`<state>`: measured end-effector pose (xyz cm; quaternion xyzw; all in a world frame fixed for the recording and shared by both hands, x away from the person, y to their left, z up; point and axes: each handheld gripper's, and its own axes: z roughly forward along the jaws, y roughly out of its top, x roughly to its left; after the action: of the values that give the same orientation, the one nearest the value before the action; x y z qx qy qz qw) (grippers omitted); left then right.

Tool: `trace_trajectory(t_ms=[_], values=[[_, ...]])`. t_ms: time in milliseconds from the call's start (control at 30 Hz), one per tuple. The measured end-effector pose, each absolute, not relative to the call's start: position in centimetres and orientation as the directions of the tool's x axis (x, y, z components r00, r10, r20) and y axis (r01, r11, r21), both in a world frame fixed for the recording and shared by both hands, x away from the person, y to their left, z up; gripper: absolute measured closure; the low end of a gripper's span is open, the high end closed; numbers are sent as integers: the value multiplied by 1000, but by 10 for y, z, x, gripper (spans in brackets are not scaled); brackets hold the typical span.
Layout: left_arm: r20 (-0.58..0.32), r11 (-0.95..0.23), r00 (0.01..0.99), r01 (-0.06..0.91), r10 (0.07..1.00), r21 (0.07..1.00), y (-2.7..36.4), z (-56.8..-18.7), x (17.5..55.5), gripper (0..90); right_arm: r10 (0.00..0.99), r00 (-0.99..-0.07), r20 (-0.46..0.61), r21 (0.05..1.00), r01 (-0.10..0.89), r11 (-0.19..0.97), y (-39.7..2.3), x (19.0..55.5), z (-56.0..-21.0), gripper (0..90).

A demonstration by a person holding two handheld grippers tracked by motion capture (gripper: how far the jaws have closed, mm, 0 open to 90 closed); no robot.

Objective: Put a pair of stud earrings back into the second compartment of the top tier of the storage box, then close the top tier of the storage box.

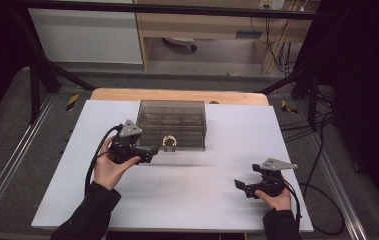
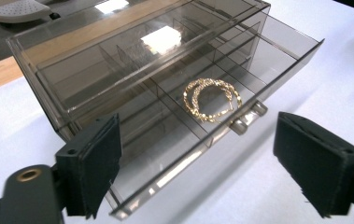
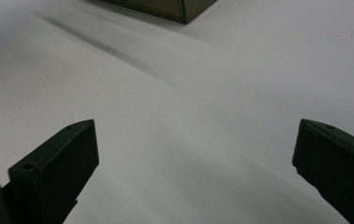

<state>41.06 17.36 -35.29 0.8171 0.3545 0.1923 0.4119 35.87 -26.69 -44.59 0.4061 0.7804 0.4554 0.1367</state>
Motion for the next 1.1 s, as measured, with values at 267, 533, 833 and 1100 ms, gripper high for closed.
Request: trace_trajectory(t_ms=[267,533,833,1100], values=[[-1,-390,669,434,743,812,182,-362,403,116,759,-632,159,821,511,254,-267,359,-446,11],[-16,-389,672,448,741,805,185,-373,396,101,759,-633,156,822,509,255,-267,359,-446,11],[-24,-397,687,448,726,801,184,-381,390,101,759,-631,159,822,510,252,-267,359,-446,11],[-22,-414,697,452,717,790,181,-387,387,148,759,-631,162,824,510,249,-267,359,-446,11]])
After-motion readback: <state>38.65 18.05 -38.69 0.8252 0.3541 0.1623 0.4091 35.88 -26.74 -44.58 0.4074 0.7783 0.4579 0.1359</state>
